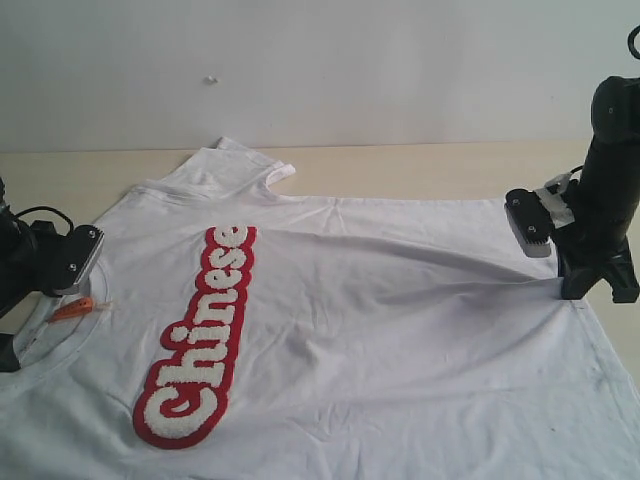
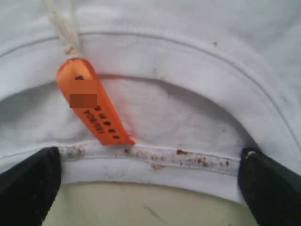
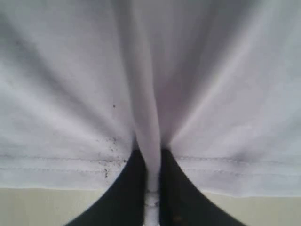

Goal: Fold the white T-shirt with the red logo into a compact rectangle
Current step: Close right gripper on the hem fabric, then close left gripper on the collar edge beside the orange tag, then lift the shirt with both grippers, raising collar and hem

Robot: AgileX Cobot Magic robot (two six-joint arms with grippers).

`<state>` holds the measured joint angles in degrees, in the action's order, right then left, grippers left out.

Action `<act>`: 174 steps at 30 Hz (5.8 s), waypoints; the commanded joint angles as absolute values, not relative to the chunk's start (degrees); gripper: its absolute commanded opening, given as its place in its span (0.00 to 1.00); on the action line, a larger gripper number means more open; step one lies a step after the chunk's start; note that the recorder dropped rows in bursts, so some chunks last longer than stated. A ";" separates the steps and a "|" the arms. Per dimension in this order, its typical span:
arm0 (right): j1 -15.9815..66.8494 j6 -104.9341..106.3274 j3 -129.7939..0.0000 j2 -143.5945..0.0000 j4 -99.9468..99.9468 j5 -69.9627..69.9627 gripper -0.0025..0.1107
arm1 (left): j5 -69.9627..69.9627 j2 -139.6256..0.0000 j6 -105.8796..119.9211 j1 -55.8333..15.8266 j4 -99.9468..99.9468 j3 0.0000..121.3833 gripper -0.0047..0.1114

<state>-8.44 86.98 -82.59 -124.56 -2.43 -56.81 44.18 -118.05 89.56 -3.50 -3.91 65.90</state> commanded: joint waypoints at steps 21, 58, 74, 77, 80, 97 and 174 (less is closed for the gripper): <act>-8.70 86.89 -82.21 -125.70 -4.48 -56.86 0.02 | 38.21 -131.61 89.84 -2.84 -4.08 60.92 0.94; -8.70 86.89 -82.21 -125.70 -4.48 -56.86 0.02 | 38.21 -131.61 89.85 -2.84 -4.08 60.82 0.94; -8.70 86.89 -82.21 -125.70 -4.48 -56.86 0.02 | 39.87 -131.61 89.56 -2.84 -4.08 60.84 0.94; -8.70 86.89 -82.21 -125.70 -4.48 -56.86 0.02 | 38.50 -131.61 89.56 -2.84 -4.08 60.84 0.94; -8.70 86.89 -82.21 -125.70 -4.48 -56.86 0.02 | 38.50 -131.61 89.56 -2.84 -4.08 60.84 0.94; -8.70 86.89 -82.21 -125.70 -4.48 -56.86 0.02 | 38.73 -131.61 89.70 -2.84 -4.08 60.84 0.94; -8.70 86.89 -82.21 -125.77 -4.48 -56.70 0.02 | 40.98 -131.61 89.50 -2.96 -4.68 60.84 0.05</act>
<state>-8.44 86.80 -82.59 -124.56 -2.54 -56.81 41.10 -117.81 89.57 -3.50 -5.10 64.84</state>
